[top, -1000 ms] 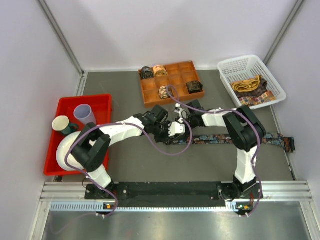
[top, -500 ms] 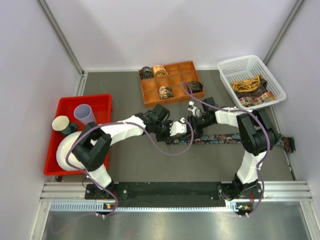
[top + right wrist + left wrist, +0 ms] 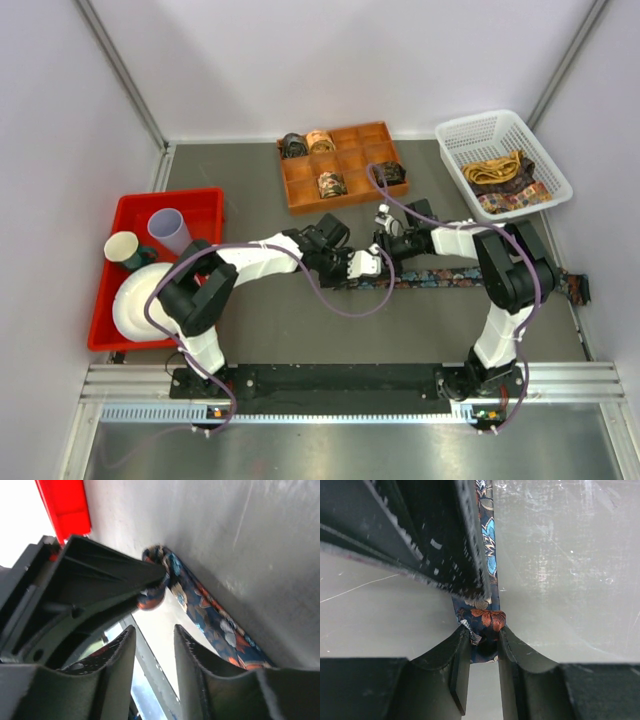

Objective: Roll the ties
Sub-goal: Roll the tie at the center of the board.

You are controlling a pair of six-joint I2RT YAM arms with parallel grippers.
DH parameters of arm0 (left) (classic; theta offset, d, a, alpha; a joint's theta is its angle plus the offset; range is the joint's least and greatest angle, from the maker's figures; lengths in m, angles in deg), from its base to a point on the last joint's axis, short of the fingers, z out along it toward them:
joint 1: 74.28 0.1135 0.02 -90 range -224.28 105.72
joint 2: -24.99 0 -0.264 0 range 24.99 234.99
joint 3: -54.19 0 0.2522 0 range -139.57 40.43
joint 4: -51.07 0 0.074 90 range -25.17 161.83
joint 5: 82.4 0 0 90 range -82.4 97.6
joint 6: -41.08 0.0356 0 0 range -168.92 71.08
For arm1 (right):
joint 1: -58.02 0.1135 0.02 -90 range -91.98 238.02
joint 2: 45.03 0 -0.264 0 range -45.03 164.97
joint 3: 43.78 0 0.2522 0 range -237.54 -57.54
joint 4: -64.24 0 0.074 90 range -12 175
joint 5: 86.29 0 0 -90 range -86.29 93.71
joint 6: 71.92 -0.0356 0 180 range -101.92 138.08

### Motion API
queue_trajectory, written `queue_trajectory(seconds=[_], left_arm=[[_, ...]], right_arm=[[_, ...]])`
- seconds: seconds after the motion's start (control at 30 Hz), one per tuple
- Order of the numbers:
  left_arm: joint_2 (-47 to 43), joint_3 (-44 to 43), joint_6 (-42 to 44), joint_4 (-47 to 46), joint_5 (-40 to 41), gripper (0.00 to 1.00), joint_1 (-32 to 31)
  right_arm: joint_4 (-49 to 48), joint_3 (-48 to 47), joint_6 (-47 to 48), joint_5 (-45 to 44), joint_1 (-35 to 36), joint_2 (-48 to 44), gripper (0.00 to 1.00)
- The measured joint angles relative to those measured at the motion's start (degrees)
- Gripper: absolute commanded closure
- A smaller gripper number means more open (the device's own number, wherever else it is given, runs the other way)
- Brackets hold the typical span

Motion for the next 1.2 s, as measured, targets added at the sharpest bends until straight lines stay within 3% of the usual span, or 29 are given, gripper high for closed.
queue_trajectory(seconds=[0.3,0.53,0.67,0.93,1.0,1.07,1.13,1.2], left_arm=[[0.7,-0.6,-0.6,-0.1,0.1,0.69,0.0],[0.7,-0.6,-1.2,0.0,0.9,0.69,0.0],[0.7,-0.6,-1.4,0.0,0.9,0.69,0.0],[1.3,-1.0,-1.9,0.0,0.9,0.69,0.0],[1.4,-1.1,-2.1,0.0,0.9,0.69,0.0],[1.4,-1.1,-2.4,0.0,0.9,0.59,0.0],[1.4,-1.2,-2.8,0.0,0.9,0.39,0.0],[1.4,-1.3,-3.2,0.1,0.9,0.26,0.0]], right_arm=[[-9.9,0.4,-6.8,0.3,3.2,2.1,0.67],[-11.8,0.4,-8.3,0.3,3.9,4.4,0.65],[-12.7,1.1,-8.7,0.0,3.9,4.4,0.71],[-13.2,0.9,-8.6,0.0,4.2,5.2,0.99],[-13.1,0.6,-8.5,0.0,4.2,5.5,1.0],[-12.9,0.6,-8.3,0.0,4.2,5.5,1.0],[-12.5,0.6,-8.0,-0.1,4.2,5.5,1.0],[-12.1,0.6,-7.5,-0.4,4.2,5.5,1.0]])
